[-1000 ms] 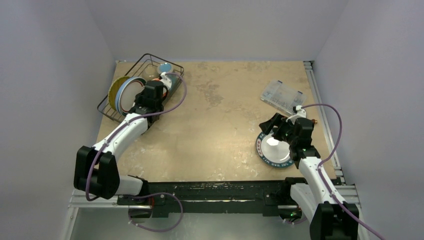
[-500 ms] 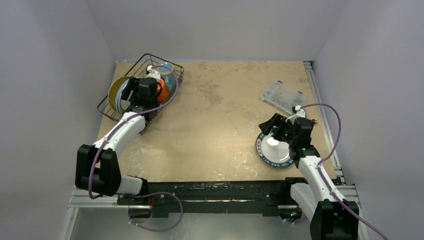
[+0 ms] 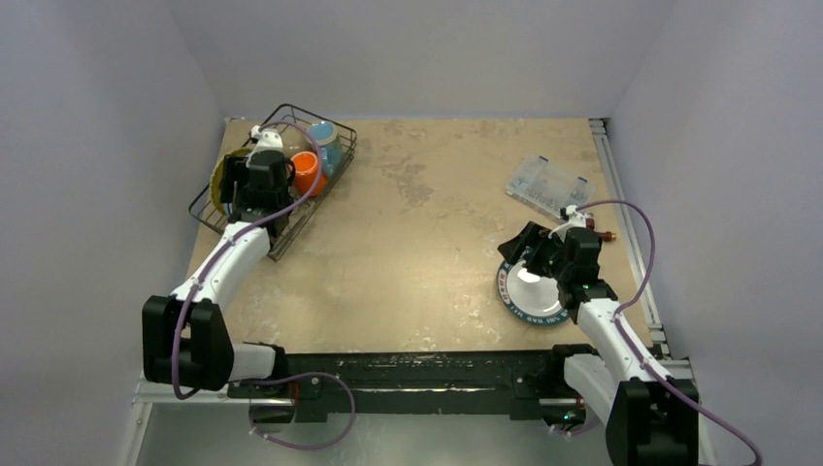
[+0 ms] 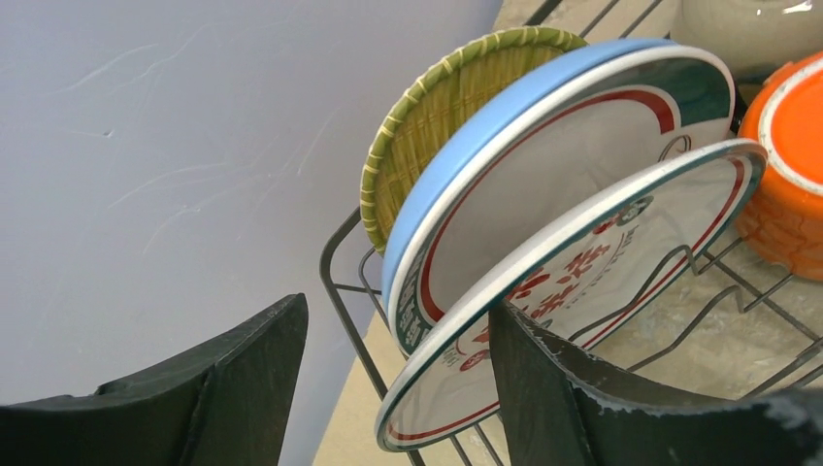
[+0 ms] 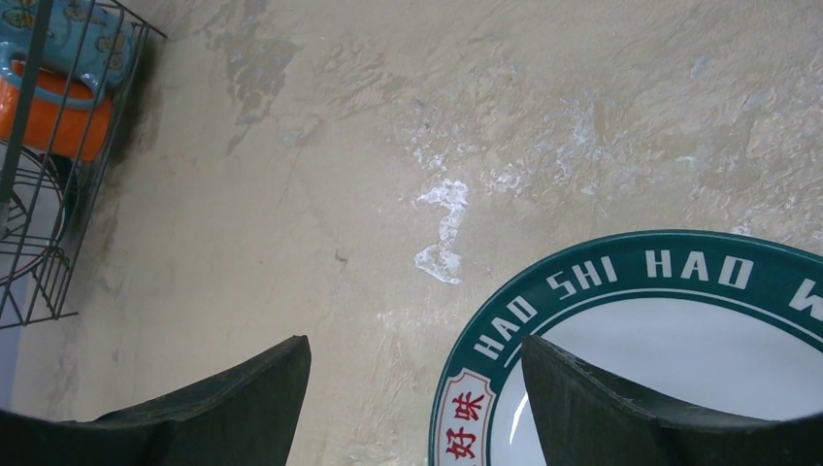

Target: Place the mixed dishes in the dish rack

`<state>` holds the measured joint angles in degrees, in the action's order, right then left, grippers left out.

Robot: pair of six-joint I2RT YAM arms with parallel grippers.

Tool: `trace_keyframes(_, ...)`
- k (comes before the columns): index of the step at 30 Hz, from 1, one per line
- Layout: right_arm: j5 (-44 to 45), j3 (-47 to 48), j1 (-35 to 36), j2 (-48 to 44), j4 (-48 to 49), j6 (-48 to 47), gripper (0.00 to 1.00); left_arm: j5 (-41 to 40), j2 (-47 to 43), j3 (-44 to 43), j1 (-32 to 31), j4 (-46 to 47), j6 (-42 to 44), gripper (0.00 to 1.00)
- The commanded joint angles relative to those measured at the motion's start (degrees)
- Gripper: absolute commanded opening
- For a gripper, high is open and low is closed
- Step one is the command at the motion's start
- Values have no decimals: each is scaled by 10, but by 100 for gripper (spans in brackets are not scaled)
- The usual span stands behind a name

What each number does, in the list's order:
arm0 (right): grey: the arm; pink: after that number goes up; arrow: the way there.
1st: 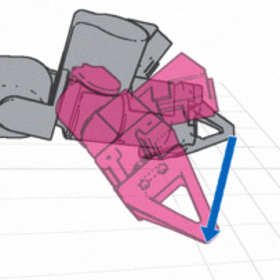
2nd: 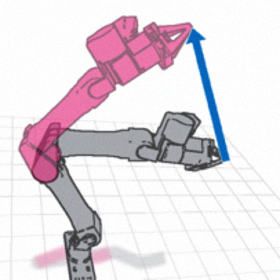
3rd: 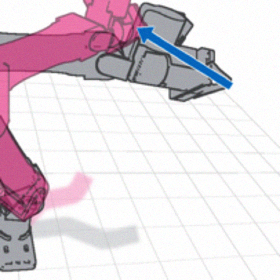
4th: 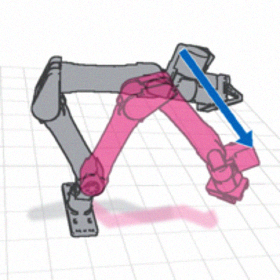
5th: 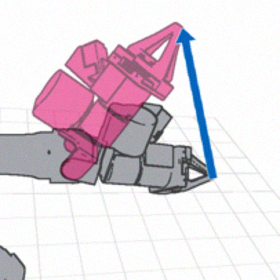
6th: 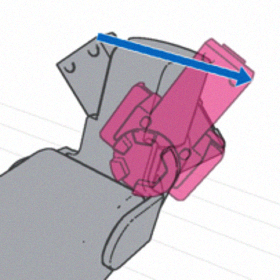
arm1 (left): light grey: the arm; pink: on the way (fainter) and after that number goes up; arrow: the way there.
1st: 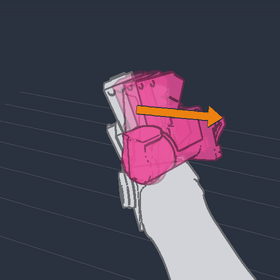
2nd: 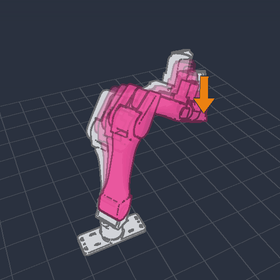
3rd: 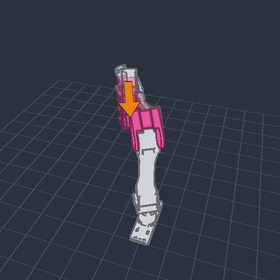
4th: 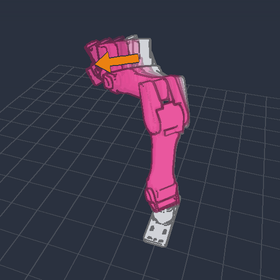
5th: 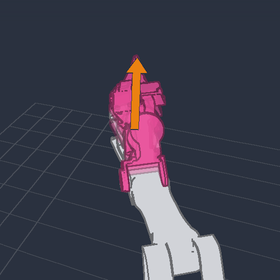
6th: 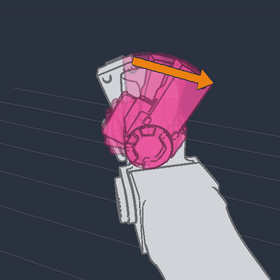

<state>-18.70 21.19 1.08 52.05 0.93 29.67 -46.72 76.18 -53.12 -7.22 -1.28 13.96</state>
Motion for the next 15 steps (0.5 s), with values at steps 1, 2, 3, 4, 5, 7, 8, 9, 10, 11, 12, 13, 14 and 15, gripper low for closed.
trace_keyframes(1,14,13,3,8,17,-12,80,7,-22,-18,9,14,-48,64)
trace_keyframes(2,14,14,4,10,16,-13,80,9,-24,-19,12,14,-53,62)
trace_keyframes(3,15,14,5,11,16,-12,80,5,-28,-16,14,15,-53,59)
trace_keyframes(4,16,14,5,10,15,-12,80,0,-32,-9,16,24,-49,58)
trace_keyframes(5,19,13,6,8,15,-11,80,1,-34,-2,17,34,-44,56)
trace_keyframes(7,21,13,7,8,16,-11,80,16,-34,-3,17,29,-47,50)
trace_keyframes(8,20,14,8,9,16,-12,80,31,-32,-11,17,18,-56,47)
trace_keyframes(9,19,14,8,9,15,-11,80,42,-29,-18,17,-8,-62,44)
trace_keyframes(10,18,14,9,9,15,-12,80,46,-27,-19,18,-15,-65,43)
trace_keyframes(11,20,13,10,8,14,-11,80,45,-25,-17,17,-15,-63,43)
trace_keyframes(12,22,12,11,7,15,-11,80,42,-22,-13,17,-9,-60,42)
trace_keyframes(13,25,12,12,6,16,-10,80,41,-20,-9,17,-1,-54,42)
trace_keyframes(14,26,12,12,7,16,-10,80,42,-18,-10,18,1,-51,43)
trace_keyframes(15,25,14,13,9,15,-11,80,50,-13,-13,19,2,-48,42)
